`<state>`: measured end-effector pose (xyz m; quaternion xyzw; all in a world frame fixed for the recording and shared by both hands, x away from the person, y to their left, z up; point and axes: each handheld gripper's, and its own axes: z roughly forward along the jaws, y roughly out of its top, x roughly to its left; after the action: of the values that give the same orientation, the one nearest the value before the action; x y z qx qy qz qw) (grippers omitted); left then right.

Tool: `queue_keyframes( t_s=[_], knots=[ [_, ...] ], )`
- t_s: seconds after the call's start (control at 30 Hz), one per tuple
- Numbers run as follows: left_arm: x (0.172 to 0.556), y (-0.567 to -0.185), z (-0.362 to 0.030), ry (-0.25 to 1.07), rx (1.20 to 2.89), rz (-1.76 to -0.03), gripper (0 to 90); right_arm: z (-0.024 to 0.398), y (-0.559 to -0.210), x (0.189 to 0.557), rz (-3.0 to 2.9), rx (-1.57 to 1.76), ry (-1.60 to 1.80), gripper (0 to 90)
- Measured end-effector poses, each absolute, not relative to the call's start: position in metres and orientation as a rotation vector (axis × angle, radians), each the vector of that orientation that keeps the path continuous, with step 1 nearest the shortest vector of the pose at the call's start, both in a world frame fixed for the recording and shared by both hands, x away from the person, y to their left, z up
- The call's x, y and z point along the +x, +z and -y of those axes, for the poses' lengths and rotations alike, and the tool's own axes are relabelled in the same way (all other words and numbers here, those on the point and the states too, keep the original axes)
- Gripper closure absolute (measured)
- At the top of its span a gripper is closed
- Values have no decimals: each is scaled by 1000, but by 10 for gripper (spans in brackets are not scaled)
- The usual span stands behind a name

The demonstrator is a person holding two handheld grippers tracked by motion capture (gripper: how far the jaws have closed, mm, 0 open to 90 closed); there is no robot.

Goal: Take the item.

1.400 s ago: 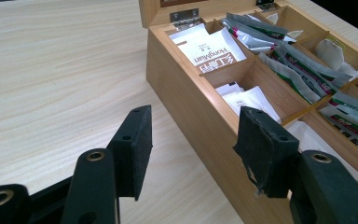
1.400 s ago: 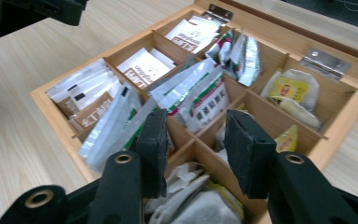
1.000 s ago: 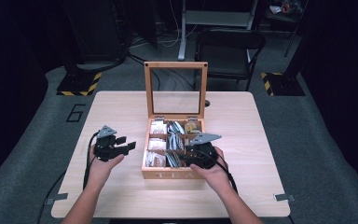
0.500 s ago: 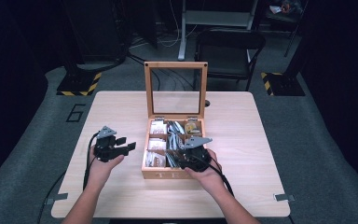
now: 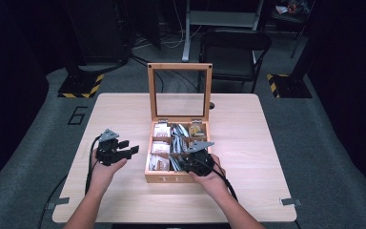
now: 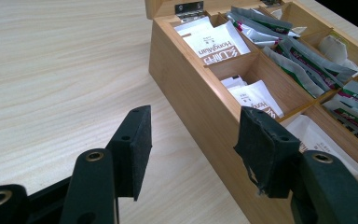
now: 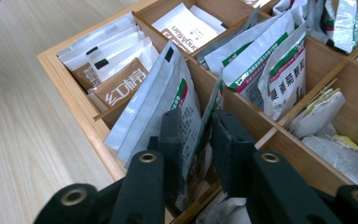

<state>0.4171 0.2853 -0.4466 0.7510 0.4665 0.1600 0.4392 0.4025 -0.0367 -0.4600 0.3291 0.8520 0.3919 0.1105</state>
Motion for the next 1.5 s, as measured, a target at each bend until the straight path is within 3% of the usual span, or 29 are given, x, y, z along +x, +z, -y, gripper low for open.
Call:
queue_keyframes(
  t_s=[0.3,0.67,1.17,1.5],
  knots=[
    [417,-447,-285,394,1861,-1164,449,33,-465,404,-2517,942,1132,890],
    [417,-447,-286,395,1857,-1165,449,36,-460,404,-2524,943,1197,895],
    [417,-447,-289,397,1849,-1172,448,62,-407,399,-2432,940,1341,896],
    [417,-447,-290,396,1846,-1174,448,86,-390,400,-2362,973,1338,896]
  ],
)
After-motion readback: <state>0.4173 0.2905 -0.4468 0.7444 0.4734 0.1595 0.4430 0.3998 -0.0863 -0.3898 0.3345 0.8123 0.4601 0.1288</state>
